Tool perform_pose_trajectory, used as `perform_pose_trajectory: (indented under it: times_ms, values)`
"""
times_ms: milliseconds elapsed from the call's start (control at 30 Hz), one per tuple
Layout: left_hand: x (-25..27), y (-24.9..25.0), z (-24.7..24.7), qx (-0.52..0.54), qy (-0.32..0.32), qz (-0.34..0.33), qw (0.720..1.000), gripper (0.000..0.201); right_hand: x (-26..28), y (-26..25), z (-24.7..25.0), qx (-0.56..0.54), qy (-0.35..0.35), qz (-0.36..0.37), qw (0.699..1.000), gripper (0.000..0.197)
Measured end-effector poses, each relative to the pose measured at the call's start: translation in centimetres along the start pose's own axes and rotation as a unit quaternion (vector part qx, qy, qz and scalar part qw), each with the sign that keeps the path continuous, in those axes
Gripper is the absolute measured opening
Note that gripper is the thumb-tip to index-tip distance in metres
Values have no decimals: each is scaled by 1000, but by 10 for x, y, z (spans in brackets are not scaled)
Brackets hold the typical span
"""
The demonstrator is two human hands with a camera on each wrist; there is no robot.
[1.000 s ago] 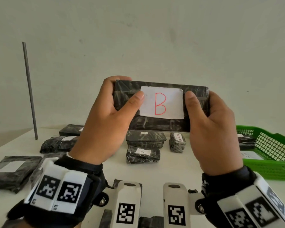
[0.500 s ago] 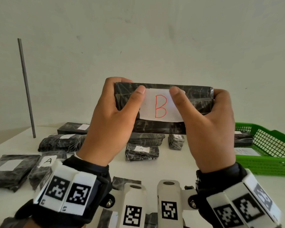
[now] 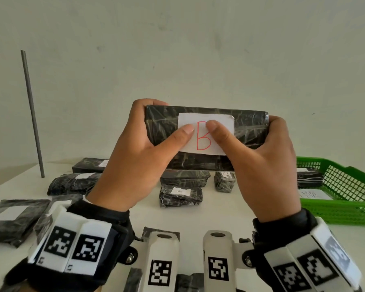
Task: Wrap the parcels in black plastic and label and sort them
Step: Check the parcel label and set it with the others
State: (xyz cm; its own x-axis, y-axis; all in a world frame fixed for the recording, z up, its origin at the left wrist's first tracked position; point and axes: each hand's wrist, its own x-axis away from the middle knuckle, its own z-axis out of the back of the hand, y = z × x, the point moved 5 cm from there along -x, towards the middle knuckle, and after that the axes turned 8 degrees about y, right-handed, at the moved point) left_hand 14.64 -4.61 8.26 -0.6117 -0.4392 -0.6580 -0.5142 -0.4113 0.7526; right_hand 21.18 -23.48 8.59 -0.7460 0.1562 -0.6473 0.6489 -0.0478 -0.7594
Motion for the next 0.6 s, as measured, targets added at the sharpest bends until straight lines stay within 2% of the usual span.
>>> perform_pose_trajectory:
  times_ms: [133,267,433,500,600]
  values:
    - [1,-1,-1,31,-20,24,999,42,-5,5,2,-7,-12,-3,1000,55]
    - [3,0,-3,73,-36,71,994,40,-9,9,5,-7,-8,10,1000,28]
    - [4,-2,-6,70,-55,71,993,45,-12,12,3,-36,-28,-19,999,40]
    - [4,-2,-6,97,-66,82,990,43,-13,11,5,-41,-31,-19,999,37]
    - [4,0,-3,115,-55,82,988,45,-15,15,8,-69,-33,-68,995,23]
